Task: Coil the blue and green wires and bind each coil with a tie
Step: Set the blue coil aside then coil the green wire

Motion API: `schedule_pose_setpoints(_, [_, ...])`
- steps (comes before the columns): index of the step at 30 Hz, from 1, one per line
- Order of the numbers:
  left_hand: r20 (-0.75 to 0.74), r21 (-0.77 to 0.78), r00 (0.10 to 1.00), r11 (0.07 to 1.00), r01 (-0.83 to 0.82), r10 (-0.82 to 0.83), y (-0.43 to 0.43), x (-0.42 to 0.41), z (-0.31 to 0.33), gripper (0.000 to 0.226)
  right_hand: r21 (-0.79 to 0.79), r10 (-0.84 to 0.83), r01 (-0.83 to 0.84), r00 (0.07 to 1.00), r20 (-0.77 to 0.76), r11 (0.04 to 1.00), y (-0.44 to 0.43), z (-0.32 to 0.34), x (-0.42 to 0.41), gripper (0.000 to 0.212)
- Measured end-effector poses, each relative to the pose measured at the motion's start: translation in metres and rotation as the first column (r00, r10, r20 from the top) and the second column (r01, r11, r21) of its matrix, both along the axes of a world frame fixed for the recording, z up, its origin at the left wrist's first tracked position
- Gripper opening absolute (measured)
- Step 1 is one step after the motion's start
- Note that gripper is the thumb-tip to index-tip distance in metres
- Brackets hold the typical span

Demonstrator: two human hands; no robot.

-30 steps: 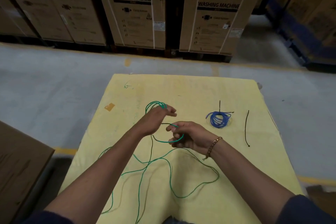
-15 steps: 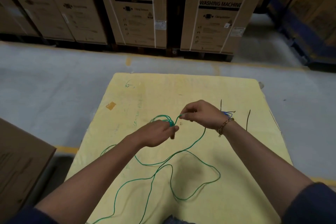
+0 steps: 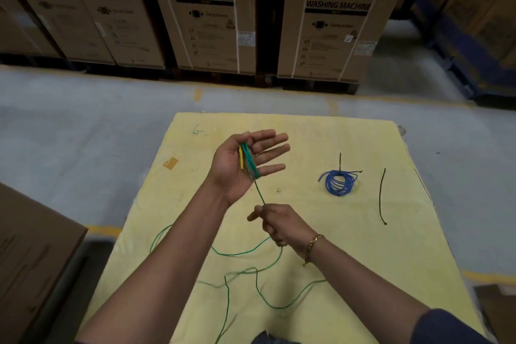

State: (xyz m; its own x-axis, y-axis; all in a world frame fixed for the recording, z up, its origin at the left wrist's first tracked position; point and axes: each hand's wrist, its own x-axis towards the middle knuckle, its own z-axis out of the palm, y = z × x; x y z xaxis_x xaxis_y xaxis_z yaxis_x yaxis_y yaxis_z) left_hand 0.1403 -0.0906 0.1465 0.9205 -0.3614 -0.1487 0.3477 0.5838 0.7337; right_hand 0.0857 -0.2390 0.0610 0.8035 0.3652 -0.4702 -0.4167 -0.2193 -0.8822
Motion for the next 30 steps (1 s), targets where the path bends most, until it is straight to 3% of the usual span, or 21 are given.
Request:
schedule_pose_setpoints(2, [0.066,0.366,0.997,0.931,0.005,-0.031,0.009,0.007,-0.008,0.048,-0.036,0.064,-0.065,0.998,-0.008,0.997,-0.010,0.003,0.002,0.035])
schedule_pose_setpoints(4, [0.088,0.619,0.992,0.785,0.013,-0.087,0.015,0.010,-0.017,0.046,-0.105,0.119,-0.115,0.992,0.030,0.988,-0.019,0.014,0.008,0.027])
schedule_pose_setpoints(7, [0.089,0.845,0.968,0.532,0.050,-0.233,0.014,0.008,-0.027,0.055,-0.263,0.210,-0.162,0.964,0.166,0.951,-0.034,0.037,0.027,0.018])
schedule_pose_setpoints(10, [0.041,0.981,0.856,0.181,0.062,-0.515,0.010,0.000,-0.040,0.057,-0.448,0.379,-0.209,0.863,0.333,0.869,-0.046,0.064,0.050,0.013])
schedule_pose_setpoints(11, [0.013,0.986,0.843,0.146,0.078,-0.537,0.008,-0.003,-0.042,0.053,-0.499,0.419,-0.207,0.833,0.361,0.842,-0.050,0.074,0.058,0.011])
schedule_pose_setpoints(12, [-0.013,0.973,0.860,0.192,0.128,-0.509,0.007,-0.006,-0.042,0.050,-0.523,0.434,-0.197,0.816,0.381,0.830,-0.055,0.083,0.066,0.010])
schedule_pose_setpoints(16, [-0.096,0.764,0.932,0.575,0.294,-0.349,0.005,-0.013,-0.043,0.052,-0.512,0.393,-0.109,0.779,0.488,0.852,-0.077,0.114,0.092,0.004])
schedule_pose_setpoints(18, [-0.161,0.518,0.899,0.741,0.428,-0.407,0.006,-0.018,-0.041,0.052,-0.460,0.312,-0.022,0.764,0.565,0.887,-0.087,0.121,0.104,0.005])
schedule_pose_setpoints(19, [-0.181,0.323,0.866,0.804,0.499,-0.465,0.005,-0.022,-0.039,0.051,-0.408,0.236,0.041,0.762,0.603,0.912,-0.090,0.121,0.108,0.007])
schedule_pose_setpoints(20, [-0.173,0.121,0.834,0.830,0.545,-0.523,0.004,-0.024,-0.038,0.050,-0.340,0.144,0.103,0.766,0.627,0.935,-0.092,0.117,0.112,0.008])
schedule_pose_setpoints(22, [-0.089,-0.213,0.799,0.795,0.568,-0.595,0.000,-0.028,-0.032,0.046,-0.230,-0.006,0.192,0.780,0.626,0.954,-0.088,0.100,0.113,0.011])
schedule_pose_setpoints(24, [-0.004,-0.366,0.796,0.741,0.563,-0.606,-0.005,-0.029,-0.022,0.040,-0.208,-0.035,0.191,0.811,0.584,0.959,-0.077,0.074,0.104,0.016])
schedule_pose_setpoints(26, [0.023,-0.394,0.845,0.772,0.500,-0.535,-0.012,-0.029,-0.009,0.037,-0.223,0.012,0.123,0.853,0.521,0.967,-0.062,0.048,0.085,0.015])
schedule_pose_setpoints(27, [0.005,-0.384,0.891,0.822,0.421,-0.454,-0.016,-0.027,-0.003,0.037,-0.225,0.042,0.081,0.867,0.496,0.971,-0.053,0.037,0.074,0.012])
schedule_pose_setpoints(29, [-0.044,-0.314,0.969,0.924,0.217,-0.242,-0.021,-0.019,0.004,0.038,-0.233,0.072,0.039,0.890,0.449,0.972,-0.035,0.022,0.053,0.029])
schedule_pose_setpoints(30, [-0.068,-0.271,0.986,0.954,0.127,-0.150,-0.021,-0.014,0.004,0.039,-0.243,0.074,0.031,0.908,0.412,0.970,-0.029,0.017,0.043,0.028])
